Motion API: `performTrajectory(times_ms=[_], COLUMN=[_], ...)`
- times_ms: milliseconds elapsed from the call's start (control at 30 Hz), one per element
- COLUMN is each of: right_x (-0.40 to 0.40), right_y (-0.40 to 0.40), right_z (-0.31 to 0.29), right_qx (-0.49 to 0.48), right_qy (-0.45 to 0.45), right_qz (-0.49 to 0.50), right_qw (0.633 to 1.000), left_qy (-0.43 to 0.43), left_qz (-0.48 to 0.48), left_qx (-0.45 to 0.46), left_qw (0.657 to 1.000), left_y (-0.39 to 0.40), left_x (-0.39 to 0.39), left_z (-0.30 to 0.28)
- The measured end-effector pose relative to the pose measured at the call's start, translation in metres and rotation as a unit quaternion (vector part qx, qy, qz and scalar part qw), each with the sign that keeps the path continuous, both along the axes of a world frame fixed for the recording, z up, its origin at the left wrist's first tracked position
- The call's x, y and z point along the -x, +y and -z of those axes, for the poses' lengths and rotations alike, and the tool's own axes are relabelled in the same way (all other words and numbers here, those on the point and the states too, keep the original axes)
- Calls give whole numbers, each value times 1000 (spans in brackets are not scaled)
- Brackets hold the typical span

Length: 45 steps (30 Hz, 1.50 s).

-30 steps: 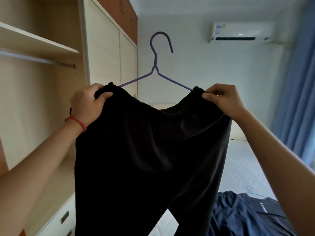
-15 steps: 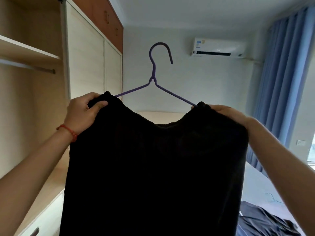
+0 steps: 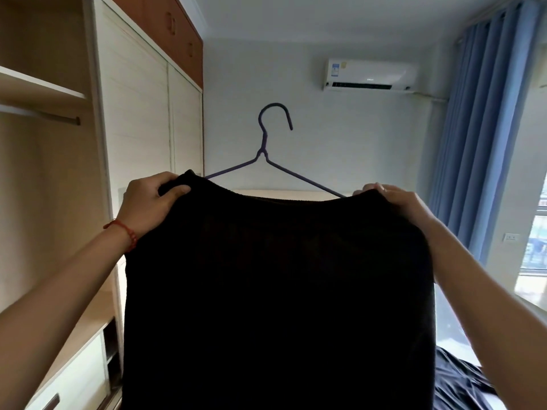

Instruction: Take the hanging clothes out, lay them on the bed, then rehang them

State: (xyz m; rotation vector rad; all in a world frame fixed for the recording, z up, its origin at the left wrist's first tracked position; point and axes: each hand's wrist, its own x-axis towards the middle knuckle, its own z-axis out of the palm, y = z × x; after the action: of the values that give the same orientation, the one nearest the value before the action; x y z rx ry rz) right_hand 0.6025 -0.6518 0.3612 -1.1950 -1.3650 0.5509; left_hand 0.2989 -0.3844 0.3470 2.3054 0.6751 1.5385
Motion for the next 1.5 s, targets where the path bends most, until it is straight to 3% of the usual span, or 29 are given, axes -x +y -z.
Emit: performTrajectory(times_ms=[100,233,400,533,633,700,867,1000,1267,1500], right_x=[-9,1,11,18,22,24,31,45,60,62], right_y=[-12,-15,-1,1,1,1,2,3,-5,6], right_z=[1,-3,-7,-4,1,6,18,15,7,13], right_qx=[-8,-12,-43,-80,-38,-32,-130,-179,-184,-119], right_qy=[14,-102,-262,-330,-403,-402,-417,-434,-402,-396], right_qz=[-3,59,248,298,319,335,442,459,507,498], right_qw=[1000,993,932,892,857,851,783,754,740,762], left_qy=[20,23,-28,-73,-96,-93,-46,-34,-50,-107], left_qz=[-34,-49,-47,-39,-36,-37,6,35,40,47], left_qx=[-5,-1,-2,-5,-1,-9,-30,-49,82,132], left_qw=[999,999,998,997,995,995,998,998,995,984], left_y=[5,1,-11,-20,-26,-27,-16,0,24,36], left_x=[3,-1,-11,-15,-18,-19,-12,-3,12,16], left_z=[6,13,13,8,7,7,11,19,53,60])
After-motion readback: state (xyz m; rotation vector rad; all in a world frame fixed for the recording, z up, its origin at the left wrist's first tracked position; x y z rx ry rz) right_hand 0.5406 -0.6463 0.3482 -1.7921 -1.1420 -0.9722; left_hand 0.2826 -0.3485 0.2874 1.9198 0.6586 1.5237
